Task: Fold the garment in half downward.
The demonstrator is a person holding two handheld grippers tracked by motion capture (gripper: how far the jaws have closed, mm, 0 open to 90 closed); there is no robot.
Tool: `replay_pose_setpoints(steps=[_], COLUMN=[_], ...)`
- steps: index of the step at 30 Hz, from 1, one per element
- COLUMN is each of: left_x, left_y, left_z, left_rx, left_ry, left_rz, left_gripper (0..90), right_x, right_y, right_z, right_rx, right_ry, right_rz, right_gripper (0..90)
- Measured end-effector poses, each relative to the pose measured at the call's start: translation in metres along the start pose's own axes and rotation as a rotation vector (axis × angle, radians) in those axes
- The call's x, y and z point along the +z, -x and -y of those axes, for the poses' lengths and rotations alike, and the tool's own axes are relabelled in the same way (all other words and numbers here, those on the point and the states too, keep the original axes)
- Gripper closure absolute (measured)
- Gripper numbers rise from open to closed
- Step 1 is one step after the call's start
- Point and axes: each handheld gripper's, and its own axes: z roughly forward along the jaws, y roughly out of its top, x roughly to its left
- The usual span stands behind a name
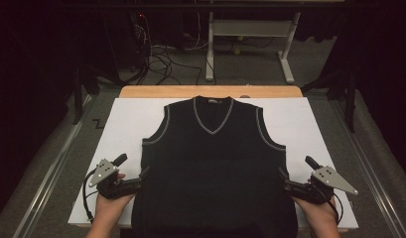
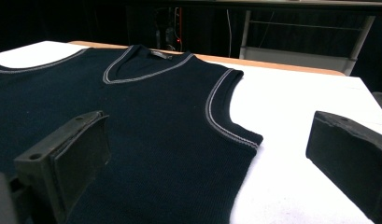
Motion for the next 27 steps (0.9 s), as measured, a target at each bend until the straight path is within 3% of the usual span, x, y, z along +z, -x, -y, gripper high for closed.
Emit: replay_pose_setpoints(steps=[8,12,15,18,19,21,27], left_x=[0.004,0.005,0.005,0.006,0.008,0.009,0.017], left_y=[0.001,0.001,-0.002,-0.004,-0.006,-0.006,-0.007], left_z=[-0.003,-0.003,-0.003,-0.003,-0.003,-0.003,-0.002], left_rx=[0.004,-0.003,-0.018,-0.038,-0.041,-0.035,-0.043], left_ry=[-0.019,-0.051,-0.114,-0.144,-0.178,-0.202,-0.314], left_rz=[-0.014,-0.019,-0.038,-0.037,-0.046,-0.055,-0.061], left_gripper=[0.0,0.0,0.0,1.8,2.0,2.0,13.6], right_x=[0.003,0.001,-0.001,-0.001,0.0,0.0,0.003], right_y=[0.002,0.001,0.0,-0.002,-0.002,-0.003,-0.003], right_z=[0.0,-0.001,-0.002,-0.003,-0.003,-0.003,-0.002], right_rx=[-0.003,-0.009,-0.012,-0.004,-0.008,-0.008,-0.008], right_ry=[-0.017,-0.03,-0.05,-0.066,-0.071,-0.077,-0.105], right_rz=[-0.009,-0.008,-0.005,-0.008,-0.008,-0.01,-0.016], right_gripper=[0.0,0.0,0.4,1.0,1.5,1.7,3.1])
